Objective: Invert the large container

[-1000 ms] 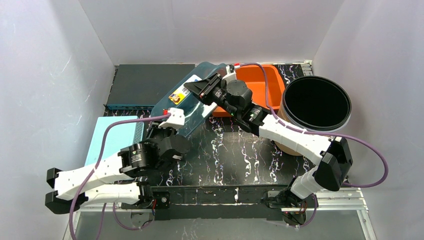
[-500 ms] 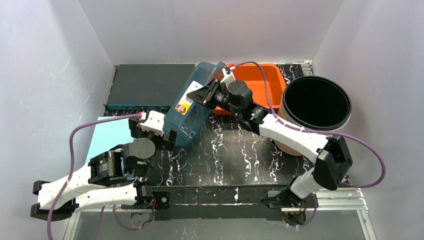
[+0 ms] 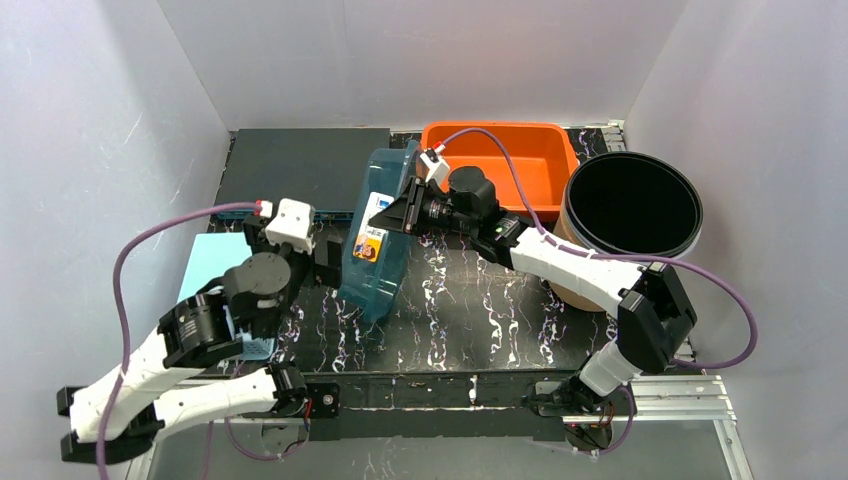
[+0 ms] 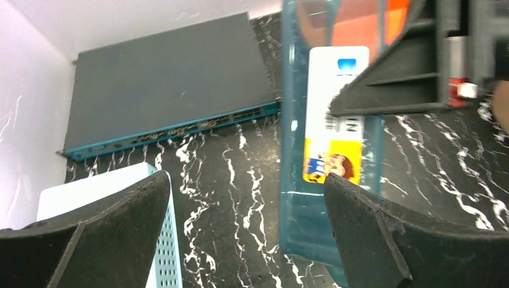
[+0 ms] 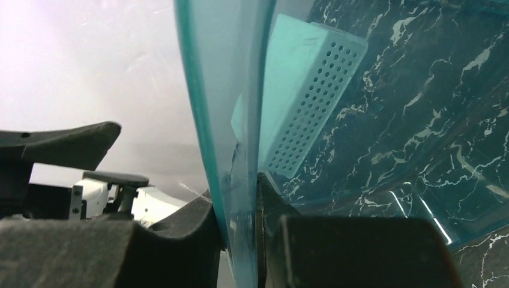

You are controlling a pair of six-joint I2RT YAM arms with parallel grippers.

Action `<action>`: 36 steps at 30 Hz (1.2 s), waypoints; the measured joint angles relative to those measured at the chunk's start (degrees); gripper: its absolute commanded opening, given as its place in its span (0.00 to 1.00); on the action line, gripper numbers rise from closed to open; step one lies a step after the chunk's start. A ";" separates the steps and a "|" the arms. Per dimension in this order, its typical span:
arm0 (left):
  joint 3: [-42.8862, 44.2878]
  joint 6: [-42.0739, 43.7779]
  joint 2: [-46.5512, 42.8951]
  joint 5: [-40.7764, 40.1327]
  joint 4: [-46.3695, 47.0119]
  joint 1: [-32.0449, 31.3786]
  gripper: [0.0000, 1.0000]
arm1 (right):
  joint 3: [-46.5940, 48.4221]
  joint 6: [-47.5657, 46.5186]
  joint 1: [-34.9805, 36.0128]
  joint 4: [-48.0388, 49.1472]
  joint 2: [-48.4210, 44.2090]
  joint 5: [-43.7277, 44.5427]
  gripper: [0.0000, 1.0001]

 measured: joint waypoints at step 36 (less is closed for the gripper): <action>3.72 -16.85 15.10 59.56 -9.53 64.08 0.98 | -10.32 26.75 3.32 30.32 10.99 -20.50 0.15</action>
